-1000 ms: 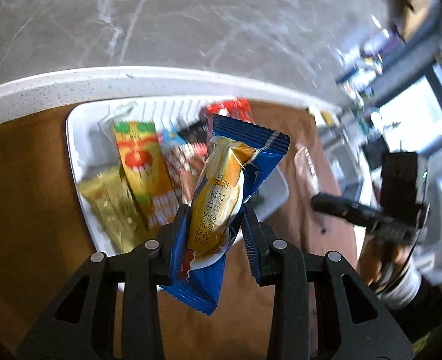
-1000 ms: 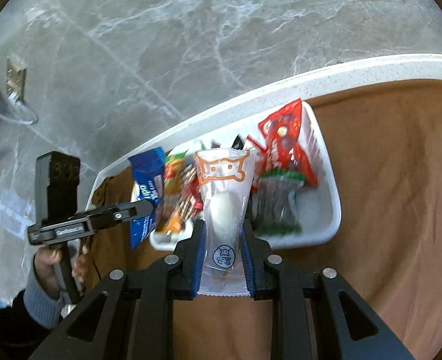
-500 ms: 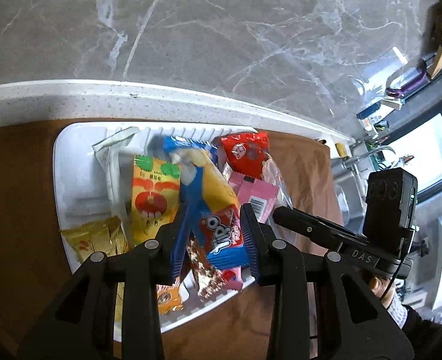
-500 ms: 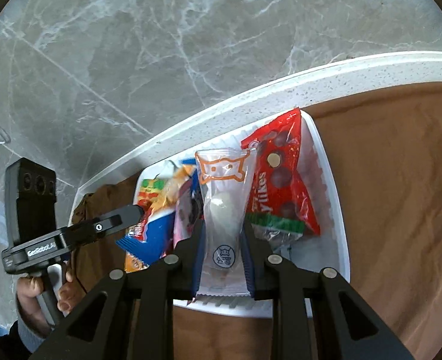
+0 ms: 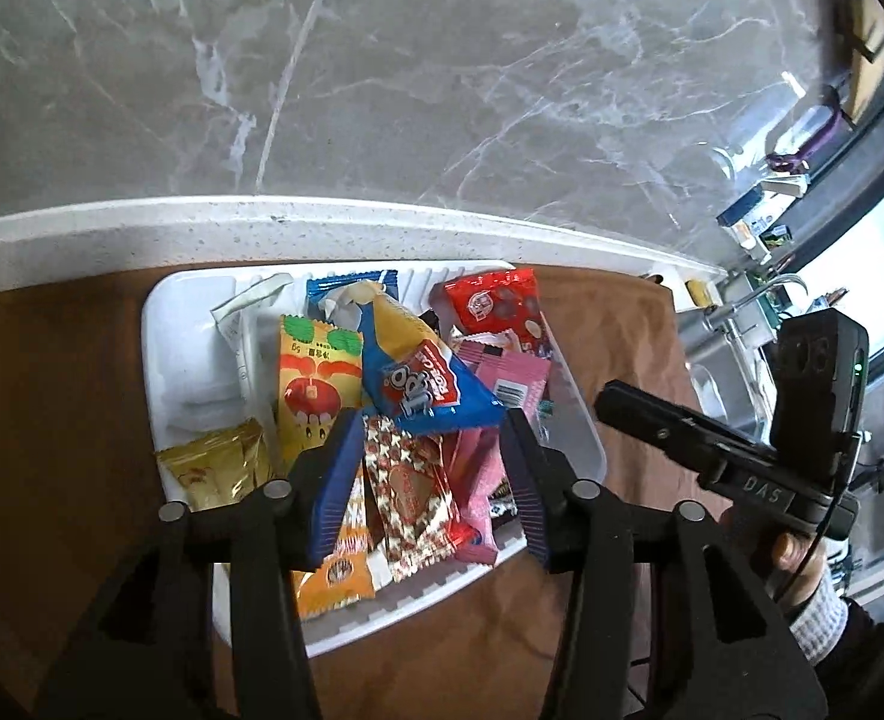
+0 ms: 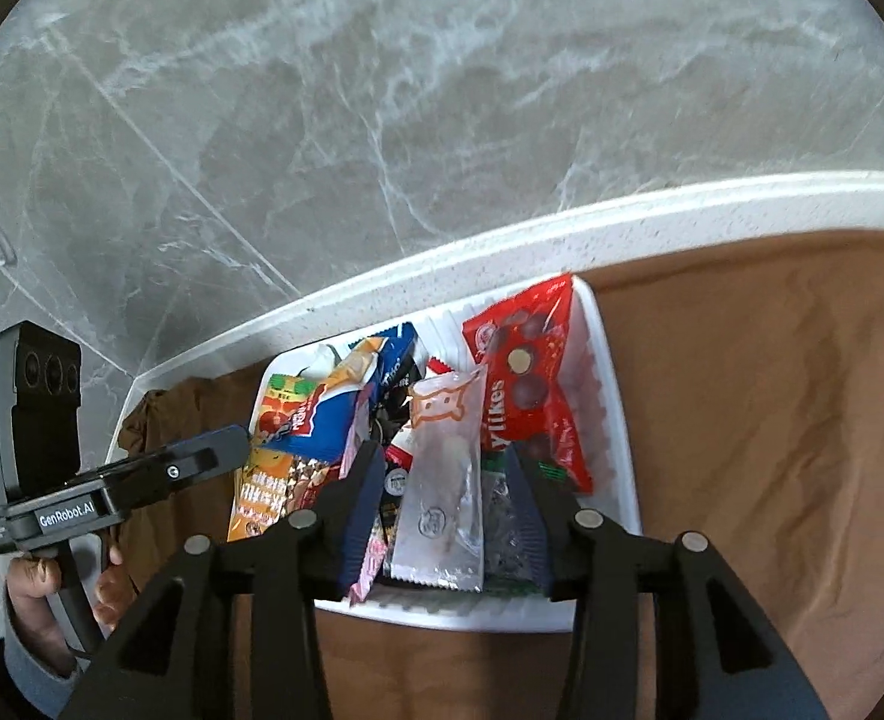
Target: Organize snacks
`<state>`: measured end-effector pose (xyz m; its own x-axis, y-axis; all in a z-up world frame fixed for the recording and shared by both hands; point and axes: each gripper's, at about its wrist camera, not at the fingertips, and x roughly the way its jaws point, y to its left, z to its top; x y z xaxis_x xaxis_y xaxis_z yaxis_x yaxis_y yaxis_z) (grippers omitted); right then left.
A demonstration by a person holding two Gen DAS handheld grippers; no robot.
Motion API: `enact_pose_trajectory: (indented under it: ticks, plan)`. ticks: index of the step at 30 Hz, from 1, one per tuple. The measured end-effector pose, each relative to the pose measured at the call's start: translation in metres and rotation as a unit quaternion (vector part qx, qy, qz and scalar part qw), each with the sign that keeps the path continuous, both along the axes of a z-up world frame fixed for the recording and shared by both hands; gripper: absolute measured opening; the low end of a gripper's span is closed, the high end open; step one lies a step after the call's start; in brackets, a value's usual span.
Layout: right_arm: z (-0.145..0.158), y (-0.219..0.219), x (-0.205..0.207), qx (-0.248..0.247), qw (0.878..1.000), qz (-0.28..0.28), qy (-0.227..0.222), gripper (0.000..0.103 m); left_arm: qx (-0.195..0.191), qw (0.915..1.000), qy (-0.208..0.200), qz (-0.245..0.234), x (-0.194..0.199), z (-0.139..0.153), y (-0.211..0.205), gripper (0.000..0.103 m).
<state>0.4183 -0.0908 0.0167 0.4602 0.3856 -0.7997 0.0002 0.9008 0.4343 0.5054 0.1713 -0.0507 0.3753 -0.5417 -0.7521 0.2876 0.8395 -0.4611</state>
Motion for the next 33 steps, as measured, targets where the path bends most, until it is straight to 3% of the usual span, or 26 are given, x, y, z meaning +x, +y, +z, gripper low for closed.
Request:
enact_pose_trajectory:
  ticks: [8, 14, 16, 22, 28, 33]
  plan:
    - [0.026, -0.022, -0.053, -0.073, 0.997, -0.003, -0.027, 0.053, 0.03, 0.9986, -0.041, -0.013, -0.051, 0.024, 0.011, 0.052]
    - [0.031, -0.075, -0.11, -0.127, 0.991, -0.038, -0.018, 0.058, 0.067, 0.9963, -0.05, -0.022, -0.098, 0.02, 0.014, 0.053]
    - [0.03, -0.094, -0.128, -0.149, 0.987, -0.055, -0.013, 0.063, 0.069, 0.9962, -0.048, -0.02, -0.111, 0.017, 0.017, 0.053]
    - [0.006, -0.161, -0.174, -0.206, 0.973, -0.1, 0.021, 0.066, 0.099, 0.9945, -0.031, 0.014, -0.152, 0.001, 0.029, 0.053]
    - [-0.015, -0.217, -0.201, -0.214, 0.966, -0.138, 0.039, 0.067, 0.135, 0.9894, -0.026, 0.046, -0.19, -0.005, 0.036, 0.054]
    - [-0.025, -0.238, -0.207, -0.23, 0.964, -0.133, 0.03, 0.072, 0.165, 0.9829, -0.027, 0.078, -0.221, -0.005, 0.041, 0.055]
